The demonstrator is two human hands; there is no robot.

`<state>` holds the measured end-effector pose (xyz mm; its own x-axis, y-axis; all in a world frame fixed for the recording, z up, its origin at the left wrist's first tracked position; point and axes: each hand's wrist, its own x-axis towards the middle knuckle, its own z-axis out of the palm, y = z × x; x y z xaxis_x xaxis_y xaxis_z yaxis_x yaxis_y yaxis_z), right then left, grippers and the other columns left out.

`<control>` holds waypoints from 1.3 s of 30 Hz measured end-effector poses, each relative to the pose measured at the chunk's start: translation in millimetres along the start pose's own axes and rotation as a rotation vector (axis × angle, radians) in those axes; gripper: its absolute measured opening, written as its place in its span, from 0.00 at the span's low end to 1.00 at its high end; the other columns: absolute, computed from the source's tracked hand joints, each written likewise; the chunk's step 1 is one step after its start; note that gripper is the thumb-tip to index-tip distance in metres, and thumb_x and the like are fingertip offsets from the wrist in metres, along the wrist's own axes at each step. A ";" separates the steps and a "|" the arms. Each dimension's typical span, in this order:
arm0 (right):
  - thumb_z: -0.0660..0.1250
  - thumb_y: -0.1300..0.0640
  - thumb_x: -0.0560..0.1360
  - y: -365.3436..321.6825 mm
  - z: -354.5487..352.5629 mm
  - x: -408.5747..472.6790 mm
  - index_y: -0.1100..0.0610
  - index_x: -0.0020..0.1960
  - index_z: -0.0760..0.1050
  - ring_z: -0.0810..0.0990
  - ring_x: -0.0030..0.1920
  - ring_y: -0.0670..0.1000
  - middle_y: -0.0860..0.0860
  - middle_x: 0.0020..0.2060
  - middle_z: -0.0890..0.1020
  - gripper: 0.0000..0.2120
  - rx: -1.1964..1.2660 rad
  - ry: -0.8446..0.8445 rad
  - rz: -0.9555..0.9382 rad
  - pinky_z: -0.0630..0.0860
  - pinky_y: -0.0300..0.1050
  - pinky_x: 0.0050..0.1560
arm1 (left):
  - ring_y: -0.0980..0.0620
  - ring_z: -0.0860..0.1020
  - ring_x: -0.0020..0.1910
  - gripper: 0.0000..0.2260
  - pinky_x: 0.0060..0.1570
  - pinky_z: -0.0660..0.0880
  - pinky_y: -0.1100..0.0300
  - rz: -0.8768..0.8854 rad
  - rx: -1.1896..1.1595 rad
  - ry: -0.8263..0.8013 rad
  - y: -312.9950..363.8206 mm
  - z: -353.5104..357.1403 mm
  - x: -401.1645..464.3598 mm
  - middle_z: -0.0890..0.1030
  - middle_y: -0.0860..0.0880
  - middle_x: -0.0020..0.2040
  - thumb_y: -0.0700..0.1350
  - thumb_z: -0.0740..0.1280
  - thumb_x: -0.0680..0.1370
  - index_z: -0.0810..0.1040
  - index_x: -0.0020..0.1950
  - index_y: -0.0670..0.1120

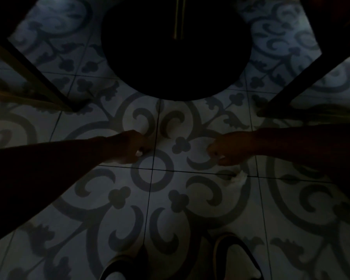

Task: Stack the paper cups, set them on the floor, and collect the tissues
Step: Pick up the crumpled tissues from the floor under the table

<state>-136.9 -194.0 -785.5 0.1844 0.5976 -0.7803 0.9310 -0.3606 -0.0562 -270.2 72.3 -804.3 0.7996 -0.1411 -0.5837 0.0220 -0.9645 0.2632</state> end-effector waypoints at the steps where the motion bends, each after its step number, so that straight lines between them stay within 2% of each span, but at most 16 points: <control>1: 0.61 0.52 0.79 2.1 4.2 -4.3 0.56 0.69 0.68 0.72 0.64 0.54 0.55 0.66 0.73 0.19 -0.002 -0.022 -0.009 0.68 0.42 0.59 | 0.47 0.75 0.60 0.17 0.57 0.72 0.58 -0.002 0.013 -0.002 3.7 -2.6 4.0 0.77 0.46 0.62 0.44 0.69 0.75 0.76 0.63 0.45; 4: 0.62 0.51 0.78 11.1 20.0 -14.4 0.54 0.71 0.63 0.70 0.66 0.54 0.55 0.68 0.70 0.23 0.046 -0.078 0.013 0.68 0.46 0.65 | 0.49 0.75 0.55 0.16 0.49 0.73 0.59 -0.038 -0.010 -0.005 19.1 -13.7 16.0 0.75 0.48 0.55 0.44 0.70 0.73 0.76 0.61 0.45; 7: 0.63 0.50 0.77 18.7 36.3 -21.4 0.52 0.70 0.64 0.71 0.64 0.54 0.54 0.65 0.71 0.23 0.077 -0.108 0.048 0.70 0.47 0.63 | 0.53 0.72 0.46 0.13 0.37 0.68 0.64 -0.025 -0.054 0.035 29.6 -21.1 27.3 0.71 0.52 0.46 0.42 0.73 0.71 0.75 0.53 0.48; 10: 0.65 0.51 0.76 23.4 47.4 -27.4 0.52 0.70 0.64 0.71 0.65 0.54 0.54 0.66 0.70 0.24 0.100 -0.117 0.062 0.70 0.51 0.65 | 0.50 0.75 0.45 0.12 0.40 0.72 0.60 -0.011 -0.098 0.087 34.0 -20.5 34.4 0.74 0.50 0.47 0.42 0.74 0.69 0.74 0.47 0.49; 13: 0.65 0.51 0.76 26.4 54.3 -34.3 0.52 0.66 0.69 0.72 0.64 0.53 0.53 0.65 0.72 0.20 0.108 -0.105 0.044 0.71 0.50 0.65 | 0.49 0.75 0.48 0.12 0.43 0.72 0.57 -0.003 -0.118 0.149 37.0 -19.1 39.8 0.76 0.47 0.51 0.42 0.73 0.70 0.76 0.51 0.47; 15: 0.65 0.52 0.76 27.5 57.6 -39.8 0.52 0.62 0.72 0.72 0.62 0.51 0.51 0.63 0.73 0.16 0.112 -0.070 0.005 0.69 0.44 0.62 | 0.46 0.76 0.52 0.14 0.47 0.73 0.56 -0.014 -0.172 0.196 40.1 -20.0 45.0 0.77 0.45 0.56 0.42 0.72 0.71 0.77 0.55 0.45; 17: 0.66 0.52 0.76 27.6 60.9 -45.7 0.53 0.63 0.72 0.71 0.63 0.50 0.50 0.63 0.72 0.16 0.119 -0.037 -0.017 0.66 0.40 0.59 | 0.44 0.77 0.54 0.14 0.49 0.75 0.54 -0.057 -0.257 0.189 44.6 -22.9 49.8 0.77 0.43 0.59 0.41 0.70 0.74 0.76 0.59 0.43; 20: 0.68 0.54 0.74 30.5 69.2 -48.5 0.51 0.64 0.72 0.72 0.64 0.49 0.48 0.64 0.73 0.19 0.180 0.038 -0.012 0.68 0.40 0.62 | 0.50 0.79 0.43 0.13 0.39 0.74 0.61 -0.119 -0.525 0.129 53.3 -27.9 53.7 0.79 0.41 0.56 0.37 0.68 0.76 0.75 0.60 0.41; 23: 0.67 0.55 0.75 28.7 75.1 -48.2 0.50 0.67 0.70 0.70 0.67 0.49 0.49 0.67 0.72 0.21 0.211 0.063 0.014 0.66 0.42 0.66 | 0.48 0.80 0.45 0.14 0.36 0.75 0.65 -0.143 -0.676 0.100 60.2 -30.2 54.6 0.80 0.42 0.53 0.34 0.65 0.76 0.76 0.62 0.40; 26: 0.64 0.56 0.77 24.3 75.7 -45.7 0.53 0.72 0.64 0.67 0.70 0.50 0.50 0.70 0.69 0.24 0.213 0.060 0.021 0.63 0.40 0.66 | 0.55 0.78 0.41 0.15 0.29 0.76 0.71 -0.173 -0.856 0.044 65.7 -30.9 54.5 0.79 0.47 0.50 0.32 0.68 0.74 0.78 0.60 0.43; 28: 0.65 0.57 0.76 22.0 72.6 -44.7 0.56 0.66 0.69 0.72 0.62 0.51 0.51 0.64 0.73 0.19 0.197 0.078 -0.023 0.68 0.40 0.57 | 0.55 0.79 0.45 0.18 0.35 0.78 0.69 -0.187 -0.966 0.000 67.9 -30.9 54.5 0.80 0.47 0.52 0.33 0.71 0.72 0.78 0.59 0.46; 30: 0.67 0.57 0.74 19.0 68.7 -43.1 0.55 0.56 0.73 0.74 0.53 0.49 0.50 0.57 0.74 0.11 0.173 0.083 -0.096 0.68 0.40 0.48 | 0.49 0.80 0.53 0.17 0.49 0.79 0.60 -0.189 -1.063 -0.040 68.2 -30.2 54.6 0.81 0.44 0.55 0.34 0.72 0.71 0.78 0.59 0.45; 33: 0.66 0.55 0.75 13.9 64.5 -40.5 0.53 0.54 0.77 0.75 0.56 0.50 0.50 0.58 0.74 0.08 0.092 -0.033 -0.133 0.75 0.45 0.54 | 0.47 0.81 0.55 0.15 0.57 0.77 0.55 -0.190 -1.178 -0.076 69.4 -29.7 53.1 0.83 0.44 0.51 0.33 0.69 0.74 0.77 0.59 0.43; 36: 0.65 0.53 0.76 8.7 64.6 -36.2 0.50 0.58 0.77 0.72 0.63 0.52 0.50 0.66 0.69 0.11 0.026 -0.128 -0.085 0.74 0.49 0.61 | 0.46 0.80 0.56 0.11 0.62 0.75 0.52 -0.199 -1.212 -0.079 69.7 -27.3 50.2 0.82 0.44 0.50 0.34 0.66 0.76 0.78 0.57 0.43; 38: 0.65 0.51 0.76 8.9 65.7 -34.4 0.50 0.59 0.76 0.71 0.64 0.53 0.51 0.68 0.68 0.12 0.005 -0.181 -0.066 0.73 0.51 0.63 | 0.46 0.80 0.52 0.12 0.59 0.77 0.52 -0.216 -1.225 -0.083 71.6 -27.6 49.7 0.81 0.43 0.49 0.33 0.63 0.78 0.76 0.60 0.41; 39: 0.64 0.51 0.76 9.3 66.7 -33.4 0.51 0.60 0.76 0.72 0.64 0.53 0.52 0.67 0.69 0.13 -0.004 -0.201 -0.062 0.74 0.51 0.63 | 0.46 0.80 0.49 0.12 0.54 0.80 0.53 -0.224 -1.239 -0.087 72.5 -28.2 48.8 0.81 0.43 0.49 0.32 0.62 0.78 0.76 0.61 0.40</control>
<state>-155.4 -265.1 -801.5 0.0605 0.4631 -0.8843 0.9399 -0.3248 -0.1058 -212.7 1.8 -792.0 0.6644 -0.0615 -0.7449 0.7360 -0.1195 0.6663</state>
